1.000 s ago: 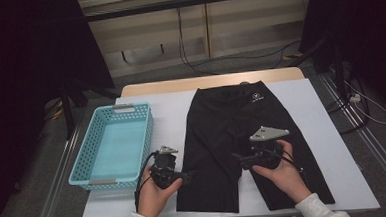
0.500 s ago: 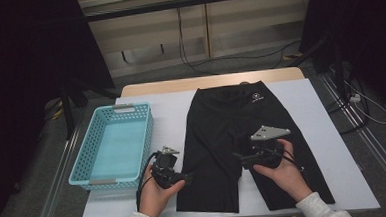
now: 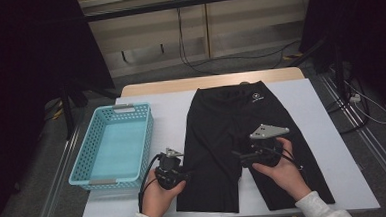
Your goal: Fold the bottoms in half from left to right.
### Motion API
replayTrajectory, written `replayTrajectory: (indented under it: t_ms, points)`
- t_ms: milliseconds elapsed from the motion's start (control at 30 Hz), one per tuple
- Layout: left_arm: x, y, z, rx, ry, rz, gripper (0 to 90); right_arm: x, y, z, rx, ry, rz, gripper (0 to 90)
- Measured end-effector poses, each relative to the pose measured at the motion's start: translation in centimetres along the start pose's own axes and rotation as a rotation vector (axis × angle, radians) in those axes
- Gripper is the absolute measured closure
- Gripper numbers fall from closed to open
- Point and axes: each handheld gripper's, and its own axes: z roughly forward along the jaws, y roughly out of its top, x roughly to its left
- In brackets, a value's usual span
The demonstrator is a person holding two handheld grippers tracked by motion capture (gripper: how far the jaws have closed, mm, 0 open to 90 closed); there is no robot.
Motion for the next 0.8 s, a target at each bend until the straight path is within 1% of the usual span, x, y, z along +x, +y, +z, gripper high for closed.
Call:
replayTrajectory:
  t_ms: [67,167,200,233,267,300,400,433,533,633,733,800]
  points:
    - [0.1,0.0,0.0,-0.004,-0.021,-0.024,67.8,0.0,0.1,0.2,0.001,0.002,-0.002,18.8]
    - [0.0,0.1,0.1,-0.001,-0.013,-0.032,76.5,0.1,0.6,0.6,-0.012,0.002,0.004,18.8]
    - [0.0,0.1,0.1,0.007,-0.036,-0.051,80.1,0.1,0.7,0.8,-0.015,0.002,0.005,18.8]
    - [0.1,0.2,0.1,0.022,-0.062,-0.068,86.2,0.2,0.8,1.0,-0.016,0.001,0.004,18.8]
    - [0.0,0.2,0.1,0.024,-0.061,-0.063,87.5,0.3,0.9,1.3,-0.012,0.002,0.002,18.8]
    - [-0.1,0.3,0.0,0.013,-0.054,-0.067,88.4,0.4,1.0,1.6,-0.009,0.006,0.000,18.6]
    - [0.2,0.5,-0.8,-0.013,-0.087,-0.078,88.9,0.8,1.4,2.5,-0.008,0.015,0.000,18.6]
    - [0.3,0.6,-1.1,-0.028,-0.096,-0.089,88.9,0.9,1.5,2.7,-0.010,0.019,0.002,18.6]
    - [0.3,0.7,-1.7,-0.048,-0.123,-0.099,88.9,1.2,1.9,3.4,-0.010,0.023,0.002,18.4]
    - [0.1,0.8,-1.7,-0.052,-0.143,-0.098,88.9,1.3,2.3,4.2,-0.010,0.026,0.009,18.5]
    - [-0.2,0.8,-1.6,-0.057,-0.158,-0.088,88.9,1.2,2.7,4.8,-0.008,0.024,0.029,17.6]
    - [-0.3,0.8,-1.6,-0.056,-0.167,-0.078,88.9,1.2,2.9,5.0,-0.009,0.023,0.032,17.4]
